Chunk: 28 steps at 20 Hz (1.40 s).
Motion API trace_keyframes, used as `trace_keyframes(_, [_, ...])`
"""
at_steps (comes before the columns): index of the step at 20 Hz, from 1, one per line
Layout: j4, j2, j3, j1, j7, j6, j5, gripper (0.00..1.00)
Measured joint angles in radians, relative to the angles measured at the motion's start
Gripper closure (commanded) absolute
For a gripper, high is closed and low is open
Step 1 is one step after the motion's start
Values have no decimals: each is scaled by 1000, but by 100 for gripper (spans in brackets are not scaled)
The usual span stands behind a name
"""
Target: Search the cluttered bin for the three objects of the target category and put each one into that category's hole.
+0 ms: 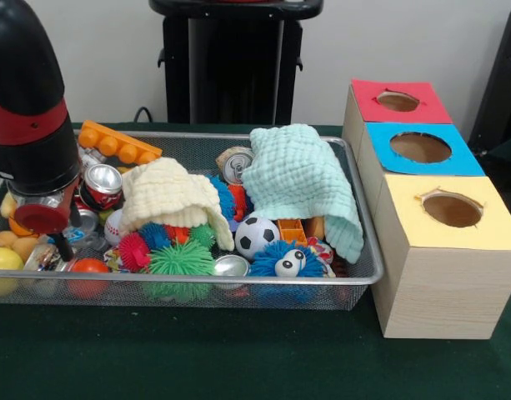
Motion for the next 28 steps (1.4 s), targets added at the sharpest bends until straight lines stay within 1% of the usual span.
trace_keyframes(7, [-3, -1, -13, 13, 0, 7, -1, 0])
trace_keyframes(16, [-19, -1, -45, 45, 0, 40, -2, 0])
trace_keyframes(27, [-28, -5, -86, 83, 0, 42, -2, 0])
trace_keyframes(28, [-28, -6, -89, 84, 0, 42, -2, 100])
